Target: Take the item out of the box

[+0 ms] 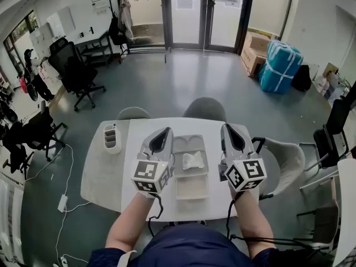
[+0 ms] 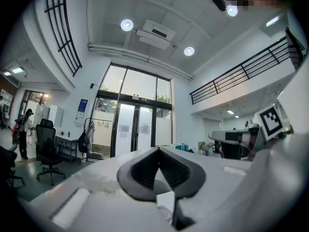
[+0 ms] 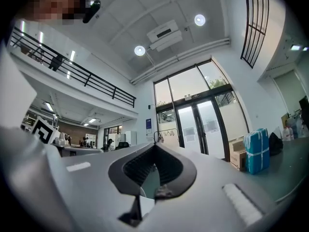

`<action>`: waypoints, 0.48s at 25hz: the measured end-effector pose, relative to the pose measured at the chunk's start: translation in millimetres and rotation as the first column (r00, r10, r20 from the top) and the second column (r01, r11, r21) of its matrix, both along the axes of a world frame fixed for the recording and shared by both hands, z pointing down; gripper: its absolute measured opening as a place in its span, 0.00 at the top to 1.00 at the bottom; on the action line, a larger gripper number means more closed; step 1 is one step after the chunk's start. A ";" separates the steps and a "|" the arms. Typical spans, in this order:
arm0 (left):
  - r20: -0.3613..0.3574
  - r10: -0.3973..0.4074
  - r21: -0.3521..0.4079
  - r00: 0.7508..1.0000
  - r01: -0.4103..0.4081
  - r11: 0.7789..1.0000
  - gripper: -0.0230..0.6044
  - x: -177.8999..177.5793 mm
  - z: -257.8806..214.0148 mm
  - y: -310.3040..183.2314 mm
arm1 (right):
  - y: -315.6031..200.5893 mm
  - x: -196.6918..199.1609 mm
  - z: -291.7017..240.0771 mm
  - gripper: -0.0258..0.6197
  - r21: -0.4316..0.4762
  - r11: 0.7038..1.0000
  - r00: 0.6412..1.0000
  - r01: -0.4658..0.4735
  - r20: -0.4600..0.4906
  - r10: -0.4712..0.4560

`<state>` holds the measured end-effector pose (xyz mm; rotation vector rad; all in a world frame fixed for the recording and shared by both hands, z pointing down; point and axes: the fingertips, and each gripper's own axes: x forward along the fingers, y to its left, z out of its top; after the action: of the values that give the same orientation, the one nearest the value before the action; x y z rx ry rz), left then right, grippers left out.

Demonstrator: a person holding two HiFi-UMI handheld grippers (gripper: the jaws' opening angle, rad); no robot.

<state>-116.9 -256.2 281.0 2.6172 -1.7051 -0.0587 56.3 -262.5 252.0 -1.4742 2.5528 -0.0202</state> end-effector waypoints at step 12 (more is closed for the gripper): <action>-0.006 -0.027 0.012 1.000 0.027 1.000 0.96 -10.9 1.8 -2.4 | -5.5 -7.0 12.3 0.96 -0.048 0.998 0.999 0.029 0.014 -0.029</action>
<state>-127.8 -258.6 282.8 2.5997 -1.7446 -0.0764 49.3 -268.0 264.3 -1.4485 2.5802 -0.0966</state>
